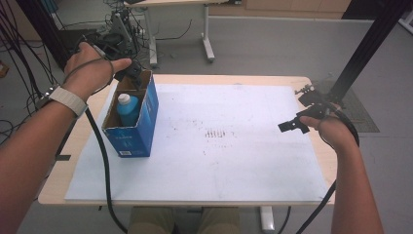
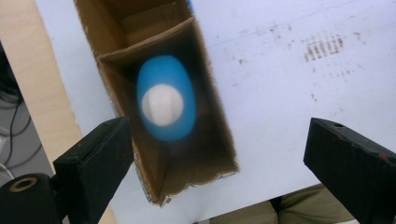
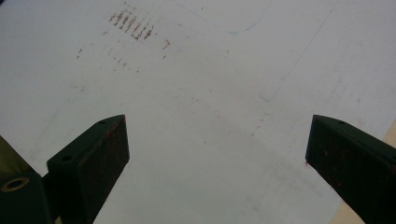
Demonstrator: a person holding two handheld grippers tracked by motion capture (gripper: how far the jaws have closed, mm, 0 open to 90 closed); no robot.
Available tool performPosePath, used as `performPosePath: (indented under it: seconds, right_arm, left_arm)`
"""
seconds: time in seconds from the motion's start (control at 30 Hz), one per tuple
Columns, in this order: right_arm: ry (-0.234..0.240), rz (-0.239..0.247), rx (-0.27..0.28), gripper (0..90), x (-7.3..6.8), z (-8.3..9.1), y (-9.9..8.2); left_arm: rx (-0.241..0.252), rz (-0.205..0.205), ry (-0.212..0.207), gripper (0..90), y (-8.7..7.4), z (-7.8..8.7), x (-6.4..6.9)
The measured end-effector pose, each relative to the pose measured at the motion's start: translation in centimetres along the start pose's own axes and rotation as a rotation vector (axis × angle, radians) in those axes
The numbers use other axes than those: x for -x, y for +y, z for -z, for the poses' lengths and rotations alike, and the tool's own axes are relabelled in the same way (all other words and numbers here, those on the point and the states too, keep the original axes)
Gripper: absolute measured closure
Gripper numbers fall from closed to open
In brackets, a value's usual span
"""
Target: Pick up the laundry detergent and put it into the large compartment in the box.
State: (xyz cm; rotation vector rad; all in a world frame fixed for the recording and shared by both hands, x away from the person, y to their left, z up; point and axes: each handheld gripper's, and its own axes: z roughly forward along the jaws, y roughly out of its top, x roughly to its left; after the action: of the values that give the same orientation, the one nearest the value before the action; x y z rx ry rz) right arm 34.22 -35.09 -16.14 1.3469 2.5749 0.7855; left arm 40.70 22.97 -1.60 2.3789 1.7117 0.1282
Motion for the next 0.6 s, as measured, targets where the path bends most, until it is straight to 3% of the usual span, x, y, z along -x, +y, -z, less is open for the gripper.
performPosePath:
  seconds: [0.07,0.13,0.2,0.3,0.33,0.37,0.4,0.5,0.53,0.57,0.6]
  right_arm:
    - [0.0,0.0,0.0,5.9,0.0,0.0,0.0]
    - [-0.001,0.0,0.0,5.9,0.0,0.2,0.0]
    - [-0.001,0.0,0.001,6.0,0.0,0.2,0.0]
    - [-0.003,-0.001,0.0,6.0,-0.1,0.4,0.0]
    - [-0.002,-0.003,0.0,6.1,-0.1,0.4,0.0]
    - [-0.003,-0.002,-0.002,6.1,-0.1,0.4,0.1]
    - [-0.003,-0.002,-0.002,6.1,-0.1,0.4,0.1]
    - [-0.005,-0.001,-0.002,6.1,-0.1,0.6,0.1]
    - [-0.005,-0.001,-0.002,6.1,-0.1,0.6,0.1]
    - [-0.006,-0.002,-0.003,6.1,-0.1,0.7,0.1]
    - [-0.005,-0.002,-0.002,6.2,-0.1,0.8,0.1]
  left_arm:
    - [0.004,-0.016,-0.004,8.1,0.0,0.4,0.2]
    - [0.008,-0.069,-0.027,7.7,0.0,1.2,0.8]
    - [0.009,-0.075,-0.03,7.4,0.0,1.3,1.0]
    - [0.009,-0.131,-0.047,4.8,0.1,2.0,1.7]
    - [0.009,-0.131,-0.047,4.9,0.1,2.0,1.7]
    - [0.01,-0.168,-0.057,4.9,0.1,2.2,2.1]
    - [0.01,-0.168,-0.057,4.9,0.1,2.2,2.1]
    - [0.013,-0.237,-0.095,4.9,0.2,2.3,2.6]
    - [0.013,-0.237,-0.095,5.0,0.2,2.3,2.6]
    - [0.011,-0.263,-0.107,5.1,0.3,2.2,2.8]
    - [0.002,-0.315,-0.119,5.5,0.4,2.1,3.5]
